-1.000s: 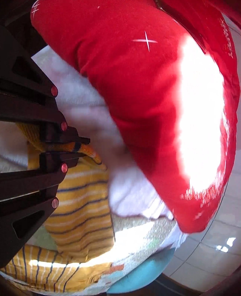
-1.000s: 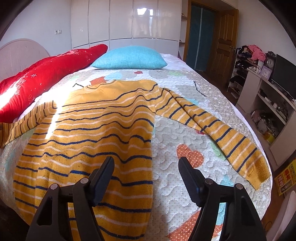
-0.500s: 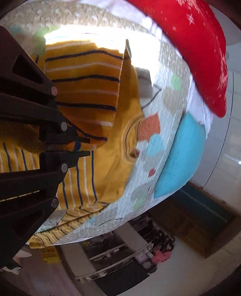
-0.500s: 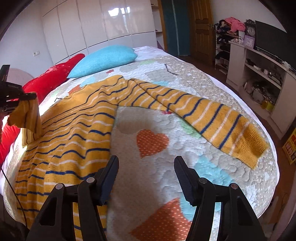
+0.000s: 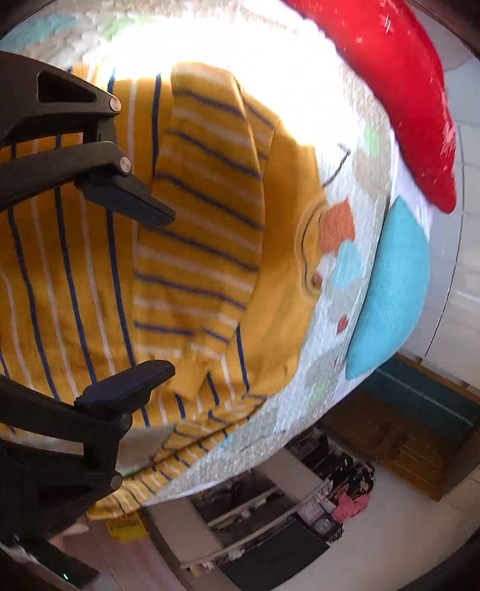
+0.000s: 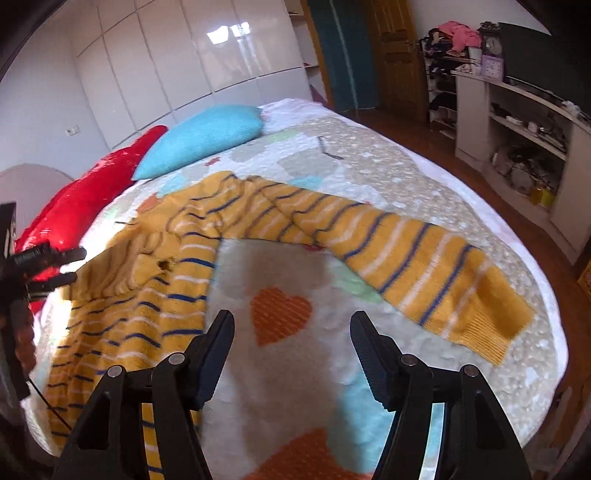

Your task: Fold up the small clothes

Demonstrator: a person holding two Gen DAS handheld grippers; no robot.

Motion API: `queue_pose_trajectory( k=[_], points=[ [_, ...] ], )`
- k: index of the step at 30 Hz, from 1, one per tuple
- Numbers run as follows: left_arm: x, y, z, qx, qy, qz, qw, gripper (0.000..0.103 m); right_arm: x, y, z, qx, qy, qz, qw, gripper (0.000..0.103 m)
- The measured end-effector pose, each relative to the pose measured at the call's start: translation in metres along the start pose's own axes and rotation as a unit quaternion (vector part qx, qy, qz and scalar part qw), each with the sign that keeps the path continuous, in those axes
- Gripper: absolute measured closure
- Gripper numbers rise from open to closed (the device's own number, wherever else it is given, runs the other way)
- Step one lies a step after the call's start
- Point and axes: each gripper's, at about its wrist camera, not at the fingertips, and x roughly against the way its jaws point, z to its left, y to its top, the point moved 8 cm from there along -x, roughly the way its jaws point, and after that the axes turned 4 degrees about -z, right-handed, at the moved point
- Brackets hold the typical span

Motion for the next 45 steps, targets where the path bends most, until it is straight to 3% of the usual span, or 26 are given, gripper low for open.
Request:
queue_pose_trajectory(
  k=[3,7,9,12,14,15,18,25,30,36,39,41,43,45],
  points=[
    [0.002,0.0,0.058,0.025,0.059,0.004,0.9979,0.028,-0.022,0.023,0.047,0.01,0.073,0.004,0.997,0.033],
    [0.004,0.014,0.125,0.046,0.133,-0.026,0.9897,0.028,-0.068,0.053,0.107,0.045,0.116,0.021,0.992,0.033],
    [0.006,0.017,0.145,0.056,0.146,-0.031,0.9872,0.028,-0.101,0.058,0.128,0.066,0.11,0.048,0.991,0.033],
    [0.003,0.009,0.155,0.066,0.126,-0.025,0.9895,0.028,-0.15,0.052,0.143,0.116,0.06,0.083,0.988,0.033],
    [-0.003,0.0,0.16,0.062,0.129,-0.014,0.9896,0.028,-0.177,0.04,0.147,0.132,0.045,0.119,0.983,0.052],
    [-0.006,-0.005,0.165,0.064,0.13,-0.008,0.9894,0.028,-0.185,0.035,0.148,0.135,0.046,0.136,0.98,0.082],
    [-0.012,-0.013,0.177,0.092,0.122,0.005,0.9883,0.028,-0.183,0.043,0.15,0.137,0.05,0.129,0.981,0.09],
    [0.004,-0.021,0.18,0.1,0.117,-0.019,0.9879,0.028,-0.182,0.077,0.135,0.111,0.06,0.117,0.985,0.09],
    [-0.003,-0.037,0.186,0.088,0.125,-0.029,0.9878,0.028,-0.191,0.061,0.125,0.111,0.048,0.142,0.982,0.09],
    [-0.011,-0.041,0.176,0.048,0.135,-0.039,0.9889,0.014,-0.162,0.069,0.127,0.103,0.077,0.141,0.982,0.089],
    [-0.013,-0.041,0.175,0.049,0.126,-0.037,0.9902,0.01,-0.151,0.075,0.118,0.099,0.059,0.149,0.982,0.089],
    [-0.012,-0.041,0.176,0.054,0.117,-0.041,0.9908,0.01,-0.139,0.086,0.11,0.098,0.035,0.129,0.986,0.089],
    [-0.011,-0.041,0.177,0.059,0.109,-0.045,0.9912,0.009,-0.127,0.1,0.117,0.103,0.054,0.093,0.989,0.077],
    [-0.01,-0.041,0.177,0.062,0.105,-0.047,0.9914,0.009,-0.127,0.105,0.131,0.111,0.075,0.081,0.988,0.054]
  ],
)
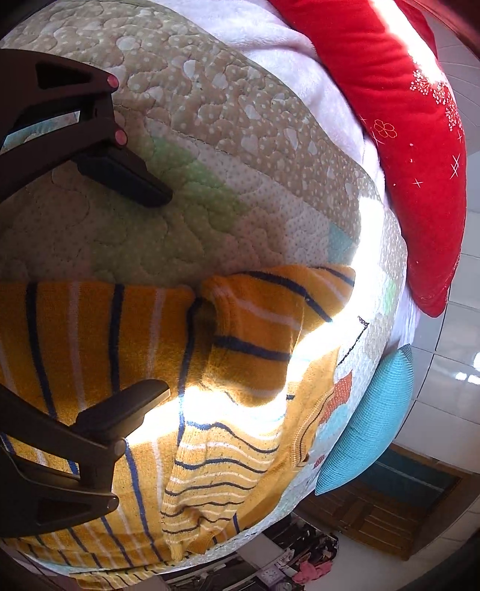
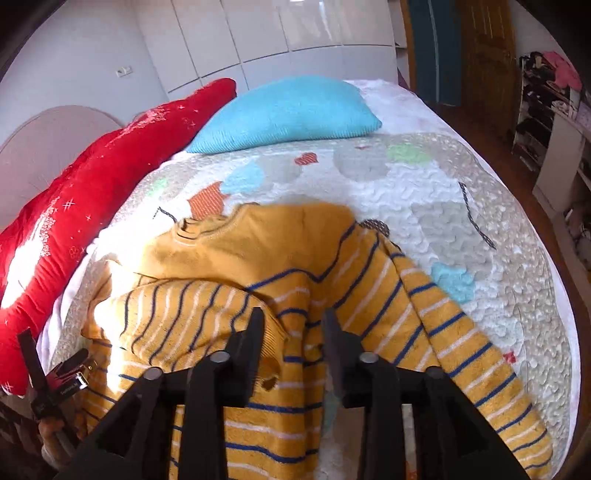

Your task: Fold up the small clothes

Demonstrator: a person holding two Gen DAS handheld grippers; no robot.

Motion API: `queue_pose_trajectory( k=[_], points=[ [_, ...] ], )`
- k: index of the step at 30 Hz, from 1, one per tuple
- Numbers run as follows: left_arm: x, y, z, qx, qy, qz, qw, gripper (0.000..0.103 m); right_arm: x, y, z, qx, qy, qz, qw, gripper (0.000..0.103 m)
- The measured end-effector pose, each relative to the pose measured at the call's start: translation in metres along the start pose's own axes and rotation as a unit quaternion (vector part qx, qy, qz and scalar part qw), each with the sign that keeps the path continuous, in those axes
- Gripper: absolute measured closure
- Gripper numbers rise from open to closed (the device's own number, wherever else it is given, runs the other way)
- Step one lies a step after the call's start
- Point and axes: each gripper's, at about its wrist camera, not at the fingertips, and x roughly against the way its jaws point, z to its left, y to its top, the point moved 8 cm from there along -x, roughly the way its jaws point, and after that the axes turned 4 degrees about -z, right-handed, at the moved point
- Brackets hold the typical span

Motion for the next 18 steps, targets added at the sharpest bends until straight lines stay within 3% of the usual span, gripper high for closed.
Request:
queue_pose_trajectory(
  k=[3,7,8,9,10,15,18],
  points=[
    [0.0,0.0,0.0,0.0,-0.001,0.0,1.0,0.008,-0.032,0.002,0.024,0.051,0.01,0.014,0.999,0.053],
    [0.0,0.0,0.001,0.007,-0.009,-0.002,0.9999,0.008,-0.09,-0.015,0.036,0.085,0.01,0.079,0.993,0.054],
    [0.001,-0.001,0.001,0.008,-0.01,-0.003,0.9999,0.008,-0.099,-0.022,0.037,0.086,0.01,0.1,0.991,0.06],
    [0.001,0.0,0.001,0.008,-0.01,-0.003,0.9999,0.008,-0.105,-0.028,0.039,0.092,0.006,0.113,0.989,0.084],
    [0.001,-0.001,0.001,0.009,-0.011,-0.003,0.9999,0.008,-0.106,-0.033,0.042,0.101,0.006,0.12,0.988,0.091],
    [0.002,-0.001,0.002,0.016,-0.022,-0.007,0.9996,0.007,-0.079,-0.009,0.048,0.131,-0.007,0.082,0.988,0.096],
    [0.002,-0.001,0.003,0.02,-0.026,-0.009,0.9994,0.007,-0.083,0.011,0.032,0.124,-0.059,0.069,0.988,0.095]
  ],
)
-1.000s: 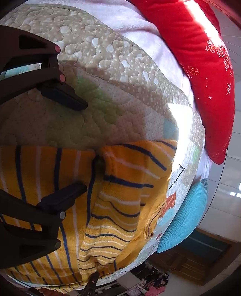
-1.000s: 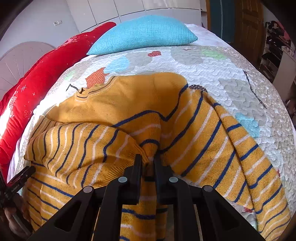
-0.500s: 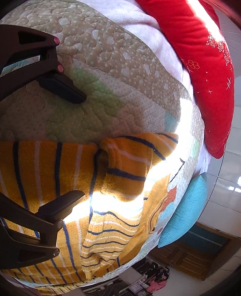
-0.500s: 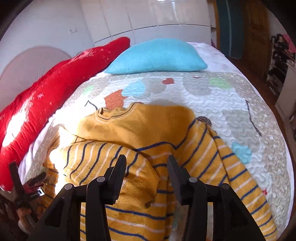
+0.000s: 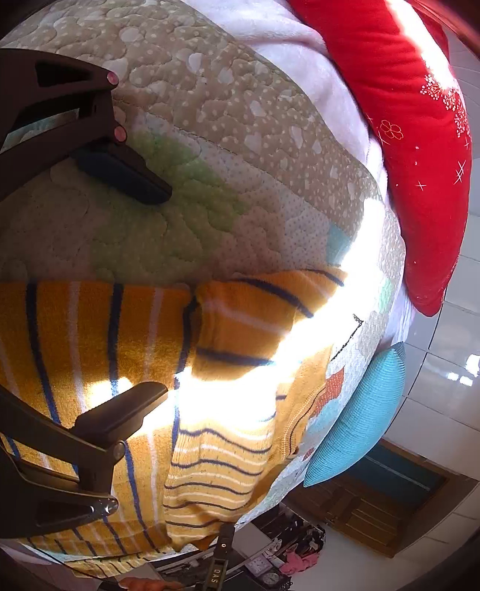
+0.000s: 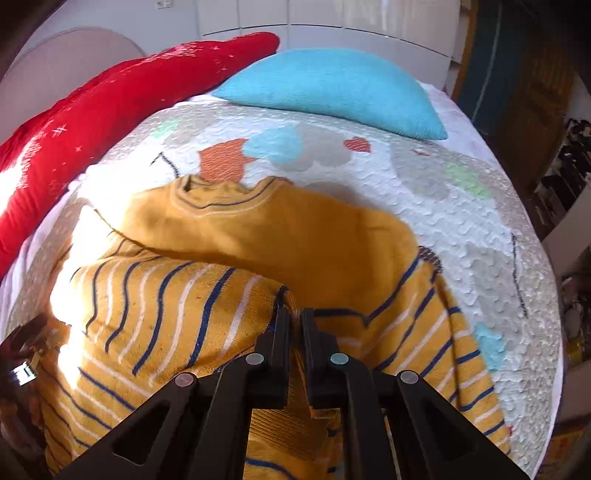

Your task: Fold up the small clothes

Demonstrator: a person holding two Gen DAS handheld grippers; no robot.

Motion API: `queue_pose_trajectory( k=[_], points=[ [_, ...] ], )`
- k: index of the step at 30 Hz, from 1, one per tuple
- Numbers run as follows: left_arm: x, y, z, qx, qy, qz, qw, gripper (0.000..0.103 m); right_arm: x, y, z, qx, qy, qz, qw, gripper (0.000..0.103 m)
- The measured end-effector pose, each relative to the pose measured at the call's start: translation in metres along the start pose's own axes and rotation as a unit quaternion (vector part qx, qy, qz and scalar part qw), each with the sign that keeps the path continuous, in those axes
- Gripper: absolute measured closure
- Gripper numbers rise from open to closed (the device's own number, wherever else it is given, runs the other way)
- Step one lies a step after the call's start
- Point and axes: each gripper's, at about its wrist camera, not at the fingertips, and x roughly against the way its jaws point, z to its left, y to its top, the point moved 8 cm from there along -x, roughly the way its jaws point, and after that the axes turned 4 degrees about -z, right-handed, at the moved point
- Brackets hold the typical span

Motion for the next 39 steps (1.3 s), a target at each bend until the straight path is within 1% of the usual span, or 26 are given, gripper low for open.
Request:
queue_pose_trajectory(
  k=[2,3,4,6,7,8,10,11,13,14,16,18,19,21,23,25,26,27,28,29,31,34,35,36,37,39],
  points=[
    [0.0,0.0,-0.001,-0.001,0.002,0.0,1.0,0.007,-0.018,-0.003,-0.01,0.008,-0.042,0.029,0.999,0.092],
    [0.0,0.0,-0.001,-0.002,0.003,0.001,1.0,0.007,-0.025,-0.005,-0.011,0.014,-0.05,0.045,0.998,0.091],
    [0.0,-0.001,-0.001,-0.002,0.003,0.001,1.0,0.007,-0.023,-0.005,-0.009,0.017,-0.057,0.043,0.997,0.09],
    [0.001,0.0,-0.001,0.001,0.0,-0.001,1.0,0.007,-0.005,0.004,-0.001,0.02,-0.066,0.001,0.998,0.087],
    [0.001,0.0,-0.001,0.002,-0.002,-0.002,1.0,0.006,0.006,0.009,0.009,0.022,-0.057,-0.02,0.998,0.085],
    [0.001,-0.001,-0.001,0.004,-0.004,-0.002,1.0,0.006,0.014,0.014,0.022,0.025,-0.038,-0.033,0.998,0.085],
    [0.001,0.0,-0.001,0.005,-0.006,-0.003,1.0,0.006,0.021,0.023,0.055,0.035,0.006,-0.04,0.999,0.085],
    [0.002,0.0,-0.001,0.006,-0.007,-0.004,0.9999,0.006,0.021,0.025,0.075,0.04,0.032,-0.037,0.998,0.085],
    [0.002,0.0,-0.001,0.01,-0.011,-0.006,0.9999,0.006,0.01,0.028,0.117,0.042,0.094,-0.013,0.995,0.085],
    [0.003,0.0,0.0,0.013,-0.014,-0.007,0.9998,0.006,0.0,0.027,0.136,0.038,0.116,0.0,0.993,0.085],
    [0.004,0.001,0.001,0.018,-0.02,-0.009,0.9996,0.006,-0.026,0.023,0.172,0.031,0.145,0.03,0.988,0.085],
    [0.005,0.0,0.0,0.021,-0.023,-0.01,0.9995,0.006,-0.058,0.015,0.196,0.011,0.161,0.069,0.985,0.085],
    [0.005,0.0,0.0,0.022,-0.024,-0.011,0.9994,0.006,-0.072,0.01,0.204,0.0,0.159,0.083,0.984,0.085],
    [0.005,0.0,0.0,0.023,-0.025,-0.01,0.9994,0.006,-0.078,0.014,0.206,-0.022,0.154,0.054,0.986,0.084],
    [0.005,0.001,0.0,0.023,-0.025,-0.01,0.9994,0.006,-0.073,0.012,0.202,-0.029,0.156,0.067,0.985,0.084],
    [0.004,0.001,0.0,0.024,-0.026,-0.01,0.9993,0.006,-0.054,0.008,0.186,-0.032,0.146,0.082,0.985,0.082],
    [0.005,0.001,0.0,0.025,-0.028,-0.011,0.9992,0.006,-0.037,0.007,0.171,-0.046,0.144,0.068,0.986,0.081],
    [0.004,0.002,0.001,0.027,-0.029,-0.011,0.9992,0.006,-0.017,0.005,0.153,-0.063,0.146,0.044,0.986,0.078],
    [0.005,0.002,0.001,0.028,-0.031,-0.011,0.9991,0.006,0.004,-0.002,0.131,-0.08,0.145,0.021,0.986,0.07],
    [0.005,0.002,0.001,0.029,-0.031,-0.012,0.999,0.006,0.024,-0.014,0.106,-0.094,0.141,0.005,0.985,0.067],
    [0.005,0.002,0.0,0.028,-0.029,-0.011,0.9991,0.006,0.061,-0.049,0.055,-0.122,0.126,-0.021,0.984,0.067],
    [0.004,0.001,-0.001,0.021,-0.021,-0.007,0.9995,0.006,0.113,-0.121,-0.032,-0.169,0.07,-0.046,0.982,0.067],
    [0.004,0.001,-0.001,0.018,-0.017,-0.005,0.9997,0.006,0.129,-0.147,-0.064,-0.189,0.047,-0.049,0.98,0.066],
    [0.004,0.001,-0.001,0.015,-0.012,-0.004,0.9998,0.006,0.144,-0.173,-0.094,-0.212,0.023,-0.05,0.976,0.062],
    [0.003,0.001,-0.002,0.011,-0.006,-0.003,0.9999,0.006,0.156,-0.199,-0.124,-0.236,0.0,-0.048,0.971,0.061],
    [0.003,0.0,-0.003,0.002,0.006,0.001,1.0,0.005,0.182,-0.246,-0.17,-0.273,-0.035,-0.046,0.96,0.061]
  ],
)
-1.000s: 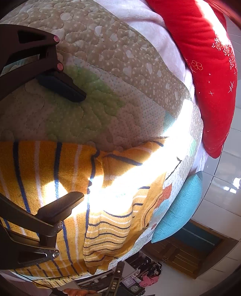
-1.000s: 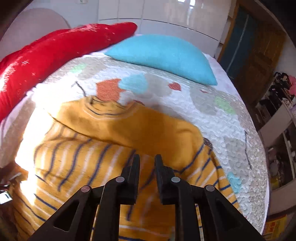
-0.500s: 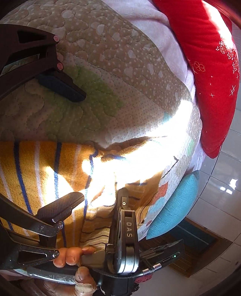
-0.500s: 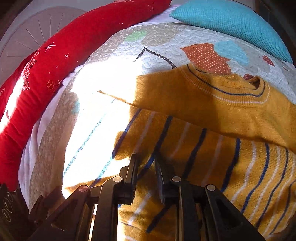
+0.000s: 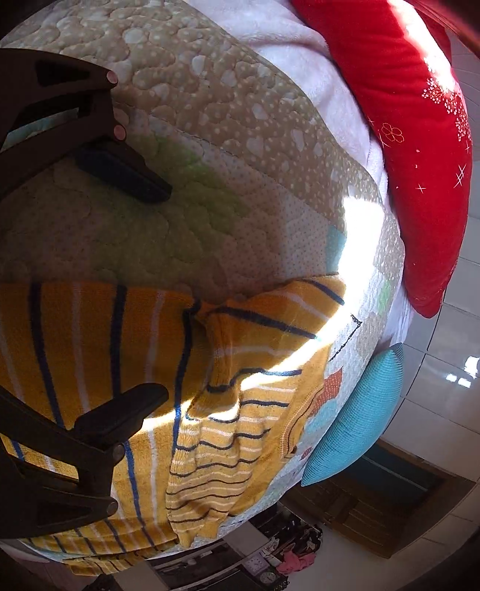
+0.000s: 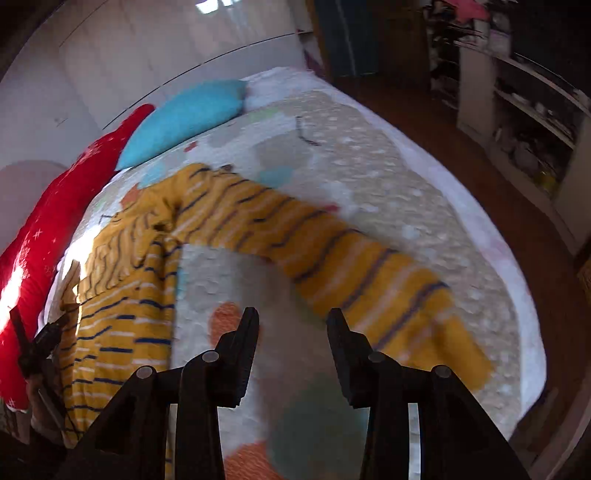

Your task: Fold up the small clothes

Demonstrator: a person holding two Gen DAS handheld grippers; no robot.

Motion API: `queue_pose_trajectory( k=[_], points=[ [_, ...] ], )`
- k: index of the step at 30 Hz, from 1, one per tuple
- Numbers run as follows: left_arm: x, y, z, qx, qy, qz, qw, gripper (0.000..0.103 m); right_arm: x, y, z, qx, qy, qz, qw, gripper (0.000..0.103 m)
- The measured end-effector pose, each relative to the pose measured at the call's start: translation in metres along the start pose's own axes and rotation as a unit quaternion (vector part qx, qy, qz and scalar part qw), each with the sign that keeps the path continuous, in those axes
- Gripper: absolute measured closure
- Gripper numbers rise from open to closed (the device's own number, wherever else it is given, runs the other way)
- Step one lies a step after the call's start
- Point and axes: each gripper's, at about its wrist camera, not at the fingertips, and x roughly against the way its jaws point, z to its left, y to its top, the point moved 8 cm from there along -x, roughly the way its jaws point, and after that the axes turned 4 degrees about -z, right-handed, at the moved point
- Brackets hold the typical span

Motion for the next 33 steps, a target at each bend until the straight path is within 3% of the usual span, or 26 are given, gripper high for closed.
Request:
queue_pose_trajectory(
  k=[2,4,6,8,12,14,15,16,20,23,25,28,33],
  points=[
    [-0.002,-0.001,-0.001,-0.009,0.011,0.007,0.9999,0.005,0.019,-0.014,-0.044,-0.003,-0.037,-0.01,0.999,0.061],
    [-0.001,0.001,-0.004,-0.02,0.02,0.025,0.9993,0.005,0.031,-0.024,-0.063,0.017,-0.043,-0.017,0.999,0.06],
    [0.01,0.005,-0.007,-0.007,0.018,0.033,0.9993,0.006,0.038,-0.032,-0.064,0.049,-0.038,-0.025,0.998,0.057],
    [0.031,0.009,-0.017,0.019,-0.01,0.023,0.9995,0.006,0.033,-0.039,-0.054,0.1,-0.055,-0.035,0.993,0.056],
    [0.076,0.008,-0.045,0.012,-0.021,0.0,0.9997,0.006,0.0,-0.043,-0.038,0.206,-0.101,-0.046,0.972,0.056],
    [0.098,0.001,-0.063,-0.004,-0.027,-0.006,0.9996,0.006,-0.019,-0.047,-0.031,0.235,-0.094,-0.024,0.967,0.079],
    [0.108,-0.003,-0.071,-0.01,-0.031,-0.007,0.9994,0.006,-0.025,-0.047,-0.028,0.244,-0.09,-0.011,0.966,0.099],
    [0.117,-0.008,-0.078,-0.016,-0.033,-0.007,0.9993,0.006,-0.029,-0.043,-0.027,0.247,-0.09,-0.005,0.965,0.099],
    [0.142,-0.024,-0.106,-0.034,-0.046,-0.009,0.9983,0.006,-0.021,0.012,-0.052,0.165,-0.083,-0.045,0.982,0.099],
    [0.146,-0.03,-0.124,-0.032,-0.063,-0.009,0.9974,0.006,-0.023,0.061,-0.1,0.045,-0.09,-0.075,0.992,0.098],
    [0.144,-0.032,-0.132,-0.024,-0.072,-0.012,0.997,0.006,-0.027,0.082,-0.135,-0.04,-0.088,-0.092,0.991,0.09],
    [0.137,-0.036,-0.137,-0.003,-0.088,0.005,0.9961,0.006,-0.02,0.087,-0.169,-0.129,-0.087,-0.1,0.983,0.087],
    [0.128,-0.051,-0.137,-0.013,-0.082,0.025,0.9962,0.006,-0.004,0.058,-0.173,-0.199,0.0,-0.098,0.975,0.077]
  ],
)
